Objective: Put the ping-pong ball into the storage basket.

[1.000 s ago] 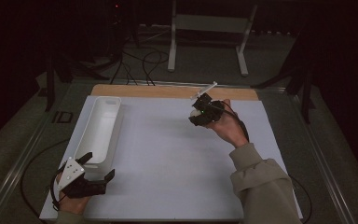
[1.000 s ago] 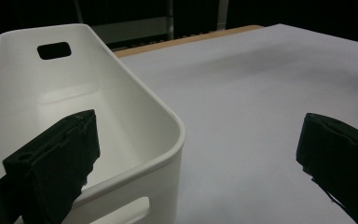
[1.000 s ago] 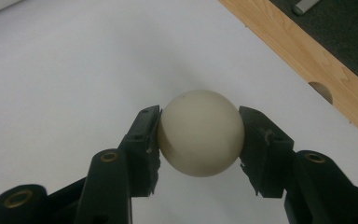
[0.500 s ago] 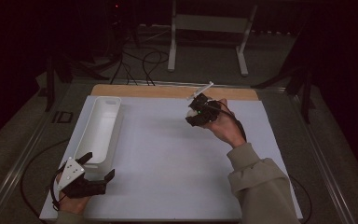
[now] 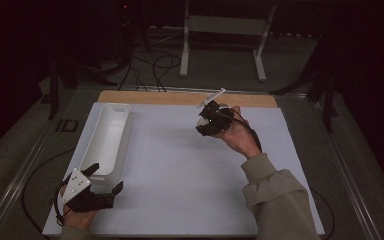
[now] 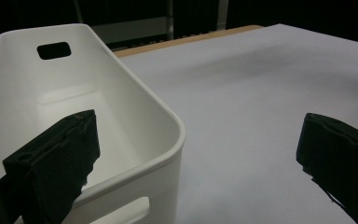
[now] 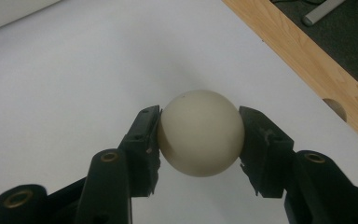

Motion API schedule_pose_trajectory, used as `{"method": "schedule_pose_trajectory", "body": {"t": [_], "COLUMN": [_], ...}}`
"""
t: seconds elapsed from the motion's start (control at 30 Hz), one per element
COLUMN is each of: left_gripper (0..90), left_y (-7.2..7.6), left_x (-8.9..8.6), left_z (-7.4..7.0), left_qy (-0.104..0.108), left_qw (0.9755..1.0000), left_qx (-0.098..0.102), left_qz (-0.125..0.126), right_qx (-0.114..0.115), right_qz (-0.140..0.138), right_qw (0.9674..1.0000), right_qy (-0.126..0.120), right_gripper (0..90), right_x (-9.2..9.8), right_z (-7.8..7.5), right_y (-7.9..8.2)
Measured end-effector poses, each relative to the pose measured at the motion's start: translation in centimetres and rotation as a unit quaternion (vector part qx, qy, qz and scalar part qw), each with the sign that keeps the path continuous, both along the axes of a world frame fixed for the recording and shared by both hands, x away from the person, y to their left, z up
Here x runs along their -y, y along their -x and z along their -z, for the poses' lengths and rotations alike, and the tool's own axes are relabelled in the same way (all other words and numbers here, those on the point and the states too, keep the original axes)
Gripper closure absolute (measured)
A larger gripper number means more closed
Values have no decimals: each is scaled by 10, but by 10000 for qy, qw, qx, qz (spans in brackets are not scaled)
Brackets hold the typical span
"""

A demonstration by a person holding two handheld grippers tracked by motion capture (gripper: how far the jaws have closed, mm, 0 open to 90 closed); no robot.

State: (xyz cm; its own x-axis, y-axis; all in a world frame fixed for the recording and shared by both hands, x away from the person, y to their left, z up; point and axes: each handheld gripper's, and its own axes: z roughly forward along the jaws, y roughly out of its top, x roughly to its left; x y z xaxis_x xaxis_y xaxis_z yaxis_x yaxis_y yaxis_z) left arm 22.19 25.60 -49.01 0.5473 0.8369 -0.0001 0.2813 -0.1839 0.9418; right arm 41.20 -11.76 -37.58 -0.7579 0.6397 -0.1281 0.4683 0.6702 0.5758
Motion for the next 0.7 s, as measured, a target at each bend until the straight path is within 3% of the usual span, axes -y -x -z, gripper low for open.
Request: {"method": "schedule_pose_trajectory", "body": {"t": [0.7], "left_gripper": [0], "left_y": [0], "left_x": [0], "left_z": [0], "left_qy": [0], "left_qw": [10000], "left_qx": [5], "left_qz": [3], "right_qx": [55], "right_qz": [-254], "right_qw": [9997], "right_qy": [3], "right_gripper": [505], "right_x": [-17], "right_z": [-6], "right_y": [6]}}
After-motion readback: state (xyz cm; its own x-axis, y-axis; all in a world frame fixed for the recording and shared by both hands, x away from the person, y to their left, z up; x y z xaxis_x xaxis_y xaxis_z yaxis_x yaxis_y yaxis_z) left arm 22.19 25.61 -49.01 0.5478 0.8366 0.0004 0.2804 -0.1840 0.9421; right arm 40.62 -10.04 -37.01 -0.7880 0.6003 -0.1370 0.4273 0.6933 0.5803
